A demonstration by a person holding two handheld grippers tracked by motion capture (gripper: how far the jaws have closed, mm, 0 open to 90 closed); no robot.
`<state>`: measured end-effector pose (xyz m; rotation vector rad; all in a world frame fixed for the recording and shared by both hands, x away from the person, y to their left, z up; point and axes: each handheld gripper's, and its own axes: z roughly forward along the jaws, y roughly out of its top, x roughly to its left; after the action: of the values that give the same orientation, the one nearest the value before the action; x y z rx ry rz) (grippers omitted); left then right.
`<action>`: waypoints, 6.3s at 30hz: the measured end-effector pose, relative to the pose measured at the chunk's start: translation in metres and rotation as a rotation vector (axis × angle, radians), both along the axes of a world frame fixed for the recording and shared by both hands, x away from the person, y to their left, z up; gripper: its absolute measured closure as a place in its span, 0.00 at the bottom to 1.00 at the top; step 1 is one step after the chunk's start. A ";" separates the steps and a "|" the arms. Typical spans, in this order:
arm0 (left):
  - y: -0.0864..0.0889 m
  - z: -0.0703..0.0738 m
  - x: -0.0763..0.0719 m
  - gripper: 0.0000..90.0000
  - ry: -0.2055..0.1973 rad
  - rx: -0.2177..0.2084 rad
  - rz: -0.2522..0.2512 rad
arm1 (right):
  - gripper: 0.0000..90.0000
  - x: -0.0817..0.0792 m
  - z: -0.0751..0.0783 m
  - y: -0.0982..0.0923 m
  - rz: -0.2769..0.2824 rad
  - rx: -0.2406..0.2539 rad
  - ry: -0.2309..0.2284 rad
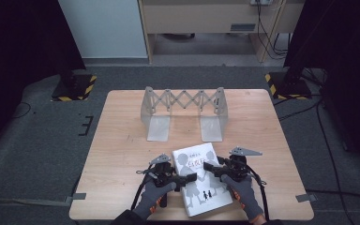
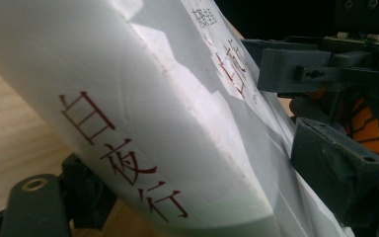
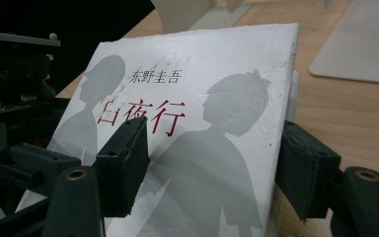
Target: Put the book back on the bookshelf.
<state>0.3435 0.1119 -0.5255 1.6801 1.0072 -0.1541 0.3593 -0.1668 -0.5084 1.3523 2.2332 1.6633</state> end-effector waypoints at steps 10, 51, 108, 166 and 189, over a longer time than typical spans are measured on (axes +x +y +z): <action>0.004 0.012 0.001 0.25 -0.046 0.002 0.019 | 0.39 -0.001 0.008 0.004 -0.018 0.025 -0.071; -0.002 0.042 0.015 0.38 -0.128 0.021 -0.029 | 0.28 0.007 0.010 -0.068 -0.191 -0.166 -0.075; 0.004 0.072 0.026 0.50 -0.283 0.012 -0.013 | 0.30 0.010 0.011 -0.080 -0.255 -0.186 -0.093; 0.011 0.071 -0.006 0.53 -0.399 0.034 -0.066 | 0.20 0.013 -0.003 -0.103 -0.358 -0.382 -0.112; 0.002 0.072 -0.017 0.53 -0.435 0.049 -0.101 | 0.16 0.020 -0.027 -0.103 -0.333 -0.451 -0.022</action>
<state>0.3270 0.1141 -0.4535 1.7116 0.6040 0.1671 0.3795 -0.2694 -0.5353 1.4619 2.0529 0.9890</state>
